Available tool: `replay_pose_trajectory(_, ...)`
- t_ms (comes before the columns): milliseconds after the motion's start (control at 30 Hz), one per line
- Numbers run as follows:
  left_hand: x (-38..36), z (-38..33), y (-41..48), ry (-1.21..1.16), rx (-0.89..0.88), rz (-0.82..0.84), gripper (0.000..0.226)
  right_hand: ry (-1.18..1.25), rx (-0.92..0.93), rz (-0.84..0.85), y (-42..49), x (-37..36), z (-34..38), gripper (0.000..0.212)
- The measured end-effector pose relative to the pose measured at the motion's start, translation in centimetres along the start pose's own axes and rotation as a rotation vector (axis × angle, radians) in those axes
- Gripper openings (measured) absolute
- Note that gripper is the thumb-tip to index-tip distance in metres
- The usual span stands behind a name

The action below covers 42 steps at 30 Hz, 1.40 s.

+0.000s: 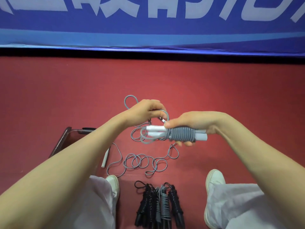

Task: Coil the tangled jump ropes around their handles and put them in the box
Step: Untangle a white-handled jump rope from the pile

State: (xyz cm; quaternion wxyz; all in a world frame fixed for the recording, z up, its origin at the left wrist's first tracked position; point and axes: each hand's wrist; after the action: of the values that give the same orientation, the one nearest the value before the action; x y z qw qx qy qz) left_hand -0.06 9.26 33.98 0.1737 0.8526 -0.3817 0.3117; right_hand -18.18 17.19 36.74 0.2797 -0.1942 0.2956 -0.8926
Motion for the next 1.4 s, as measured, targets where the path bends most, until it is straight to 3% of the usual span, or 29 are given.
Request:
replay_pose_trajectory(67,-0.6,-0.3,0.4,0.095,-0.009,-0.020,0.012,-0.201,-0.056,-0.160,0.7,-0.2,-0.3,0.037)
replay_pose_trajectory(133,-0.9,-0.5,0.7,0.149,-0.011,-0.061,0.014,-0.237,-0.032,-0.330,1.2,-0.2,-0.8,0.030)
replay_pose_trajectory(233,-0.7,-1.1,0.6,0.089,0.006,-0.169,0.016,-0.274,0.037,-0.537,0.9,0.6,-0.9,0.026)
replay_pose_trajectory(333,-0.7,-1.3,0.5,0.020,0.039,-0.221,0.015,-0.569,-0.009,-0.696,0.6,0.9,-0.7,0.026)
replay_pose_trajectory(400,-1.2,-1.9,0.6,-0.086,0.070,-0.248,0.014,-0.735,-0.020,-0.922,0.9,1.0,-0.6,0.029)
replay_pose_trajectory(500,-2.2,-2.6,0.6,-0.309,0.100,-0.186,0.006,-0.585,0.160,-1.167,0.8,1.8,-0.6,0.035)
replay_pose_trajectory(567,-2.8,-2.4,0.7,-0.307,0.108,-0.106,0.010,-0.484,0.267,-1.252,0.4,2.5,-0.9,0.035)
replay_pose_trajectory(633,-2.8,-1.8,0.7,-0.245,0.124,-0.118,0.018,-0.453,0.327,-1.291,0.2,2.7,-1.2,0.030)
replay_pose_trajectory(733,-2.4,-1.4,0.6,-0.227,0.132,-0.289,0.013,-0.459,0.360,-1.291,0.1,2.5,-1.4,0.029)
replay_pose_trajectory(867,-1.7,-1.2,0.7,-0.584,0.165,-0.445,0.040,-0.508,0.343,-1.311,0.4,2.2,-1.4,0.029)
replay_pose_trajectory(1000,-2.3,0.4,0.7,-0.079,0.212,-0.366,0.047,-0.418,0.296,-1.363,0.1,3.2,-1.6,0.030)
replay_pose_trajectory(1133,-2.7,0.8,0.6,-0.279,0.388,-0.301,0.022,-0.475,0.177,-1.241,0.9,3.2,-2.4,0.031)
replay_pose_trajectory(1233,-1.9,0.3,0.5,-0.572,0.537,-0.195,0.041,-0.489,0.154,-1.230,1.3,3.1,-2.6,0.032)
replay_pose_trajectory(1333,-1.2,0.5,0.3,-0.630,0.514,-0.078,0.056,-0.608,0.105,-1.265,1.2,3.3,-2.7,0.033)
replay_pose_trajectory(1400,-1.3,0.6,0.5,-0.544,0.457,-0.186,0.040,-0.696,0.090,-1.258,1.2,3.3,-3.1,0.033)
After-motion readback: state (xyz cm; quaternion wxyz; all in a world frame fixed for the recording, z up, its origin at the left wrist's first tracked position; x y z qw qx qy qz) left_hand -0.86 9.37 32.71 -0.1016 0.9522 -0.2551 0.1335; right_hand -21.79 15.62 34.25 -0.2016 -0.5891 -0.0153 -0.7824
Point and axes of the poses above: each hand's wrist, its own y-axis towards the middle knuckle, its own x-axis out of the back of the hand, z = x × y, and after that the axes turned 2 degrees about -z, right-handed
